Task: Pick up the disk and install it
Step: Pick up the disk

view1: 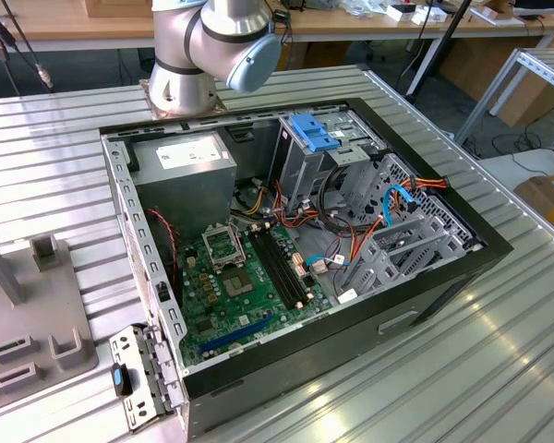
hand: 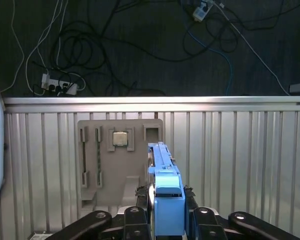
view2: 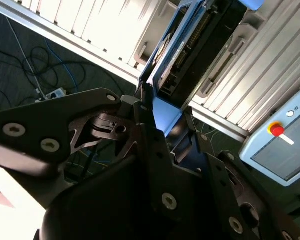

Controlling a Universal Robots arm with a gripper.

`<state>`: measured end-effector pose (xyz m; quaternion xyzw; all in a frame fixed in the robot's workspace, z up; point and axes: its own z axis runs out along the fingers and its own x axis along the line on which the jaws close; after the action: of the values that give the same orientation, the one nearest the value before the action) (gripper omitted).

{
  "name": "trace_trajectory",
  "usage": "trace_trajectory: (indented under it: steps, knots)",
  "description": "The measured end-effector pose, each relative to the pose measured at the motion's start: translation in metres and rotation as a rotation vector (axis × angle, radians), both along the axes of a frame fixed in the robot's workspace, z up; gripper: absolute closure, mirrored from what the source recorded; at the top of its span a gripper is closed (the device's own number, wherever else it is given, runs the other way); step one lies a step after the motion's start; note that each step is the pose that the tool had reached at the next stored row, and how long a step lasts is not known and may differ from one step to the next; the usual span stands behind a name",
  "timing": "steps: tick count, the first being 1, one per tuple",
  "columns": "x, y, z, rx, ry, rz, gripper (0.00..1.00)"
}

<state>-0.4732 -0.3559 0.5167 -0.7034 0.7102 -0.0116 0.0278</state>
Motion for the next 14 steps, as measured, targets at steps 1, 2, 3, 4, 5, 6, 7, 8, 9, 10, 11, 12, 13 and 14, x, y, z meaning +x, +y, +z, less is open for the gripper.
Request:
trace_trajectory:
  steps: [1,2,3,4,5,6,7,8,9,10,11,12,13,14]
  knots:
    - [0.0,0.0,0.0008,0.0,0.0,0.0,0.63]
    - [0.0,0.0,0.0008,0.0001,-0.0002,0.0,0.63]
    - [0.0,0.0,0.001,0.0001,-0.0001,0.0,0.63]
    - [0.0,0.0,0.0011,0.0,-0.0001,0.0,0.63]
    - [0.0,0.0,0.0012,0.0,-0.0001,0.0,0.63]
    - [0.0,0.0,0.0012,0.0,-0.0001,0.0,0.63]
    - [0.0001,0.0,0.0011,0.0001,-0.0002,0.0,0.63]
    - [0.001,0.0,0.0012,0.0001,-0.0001,0.0,0.63]
    - [0.0043,0.0,0.0012,0.0001,-0.0002,0.0,0.63]
    - [0.0062,0.0,0.0012,0.0001,-0.0002,0.0,0.63]
    - [0.0075,0.0,0.0012,0.0001,-0.0001,0.0,0.63]
    - [0.0087,0.0,0.0012,0.0001,-0.0001,0.0,0.63]
    - [0.0115,0.0,0.0012,0.0001,-0.0001,0.0,0.63]
    - [0.013,0.0,0.0012,0.0001,-0.0001,0.0,0.63]
